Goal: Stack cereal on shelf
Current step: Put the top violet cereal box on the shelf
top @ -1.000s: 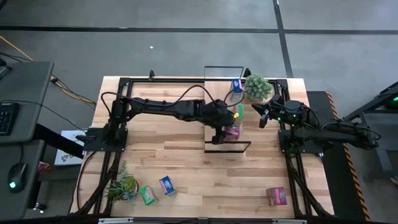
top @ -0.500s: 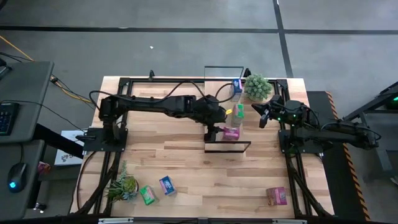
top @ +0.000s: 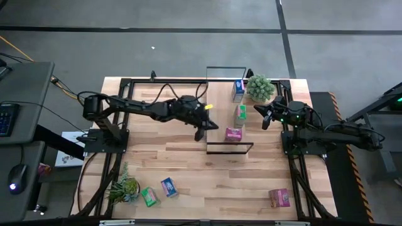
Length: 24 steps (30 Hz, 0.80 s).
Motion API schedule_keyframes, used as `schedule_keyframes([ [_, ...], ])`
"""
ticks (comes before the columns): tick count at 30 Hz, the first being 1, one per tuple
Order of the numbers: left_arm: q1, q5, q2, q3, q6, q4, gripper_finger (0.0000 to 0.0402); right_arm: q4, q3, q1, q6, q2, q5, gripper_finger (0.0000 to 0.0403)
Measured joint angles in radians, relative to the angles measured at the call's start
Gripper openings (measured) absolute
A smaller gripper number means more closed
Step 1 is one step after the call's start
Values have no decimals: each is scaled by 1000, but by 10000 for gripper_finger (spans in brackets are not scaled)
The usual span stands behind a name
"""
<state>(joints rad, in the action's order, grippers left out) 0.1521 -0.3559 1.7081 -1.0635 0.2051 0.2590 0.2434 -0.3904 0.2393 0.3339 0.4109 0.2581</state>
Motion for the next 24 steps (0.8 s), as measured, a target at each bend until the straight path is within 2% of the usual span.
schedule_keyframes([
  [4, 44, -169, 70, -11, 197, 3, 0, -1, 0, 0, -1, 0, 0, 0],
  [10, 86, -315, 158, -80, 439, -71, 0, -1, 0, 0, -1, 0, 0, 0],
  [17, 55, -328, 180, -112, 491, -108, 0, 0, 0, 0, -11, 0, 0, 0],
  [24, 9, -284, 179, -117, 466, -94, 0, -1, 0, 0, -21, 0, 0, 0],
])
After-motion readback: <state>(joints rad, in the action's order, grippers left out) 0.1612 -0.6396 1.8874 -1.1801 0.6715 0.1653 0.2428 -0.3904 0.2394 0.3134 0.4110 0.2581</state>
